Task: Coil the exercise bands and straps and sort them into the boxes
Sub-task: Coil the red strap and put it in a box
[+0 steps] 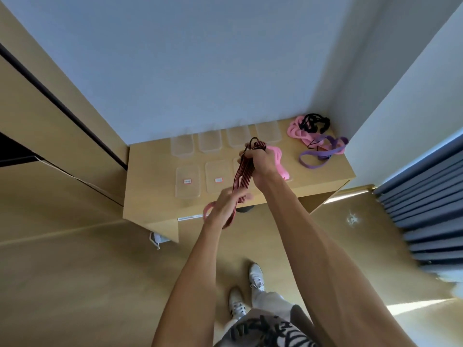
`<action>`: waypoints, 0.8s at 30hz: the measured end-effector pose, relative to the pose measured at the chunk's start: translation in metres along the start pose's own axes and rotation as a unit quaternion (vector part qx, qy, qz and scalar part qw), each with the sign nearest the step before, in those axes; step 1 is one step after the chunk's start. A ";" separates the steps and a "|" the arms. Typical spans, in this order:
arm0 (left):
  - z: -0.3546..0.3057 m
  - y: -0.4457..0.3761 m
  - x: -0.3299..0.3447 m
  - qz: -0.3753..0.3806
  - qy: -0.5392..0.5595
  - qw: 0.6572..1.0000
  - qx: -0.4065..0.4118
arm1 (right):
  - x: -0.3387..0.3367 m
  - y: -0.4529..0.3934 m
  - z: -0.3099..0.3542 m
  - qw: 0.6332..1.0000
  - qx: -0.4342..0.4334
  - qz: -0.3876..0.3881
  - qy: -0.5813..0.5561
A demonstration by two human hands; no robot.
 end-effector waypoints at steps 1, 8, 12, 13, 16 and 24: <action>0.004 -0.006 -0.001 -0.001 -0.037 0.999 -0.008 | -0.001 -0.007 0.000 1.000 0.003 -0.013 -0.007; -0.031 -0.042 -0.039 -0.099 -0.040 0.994 0.001 | -0.057 -0.042 -0.023 0.970 0.147 -0.180 -0.069; -0.065 -0.066 -0.041 -0.078 -0.095 0.992 0.038 | -0.072 -0.044 -0.053 0.948 0.277 -0.144 -0.065; -0.071 -0.071 -0.040 -0.069 -0.107 0.991 0.046 | -0.073 -0.044 -0.059 0.944 0.299 -0.137 -0.035; -0.083 -0.084 -0.042 -0.090 -0.125 0.986 0.061 | -0.074 -0.048 -0.065 0.936 0.283 -0.183 0.099; -0.103 -0.110 -0.067 -0.065 -0.068 0.995 0.028 | -0.018 -0.079 -0.050 0.952 0.035 0.142 0.268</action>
Point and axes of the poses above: each hand's wrist, its own y-axis away from the middle knuckle, its own x-axis out of the palm, z = x × y, the point moved 3 cm from there along -y, towards the middle knuckle, and after that the axes turned 12 degrees about z, right-handed, at the moved point
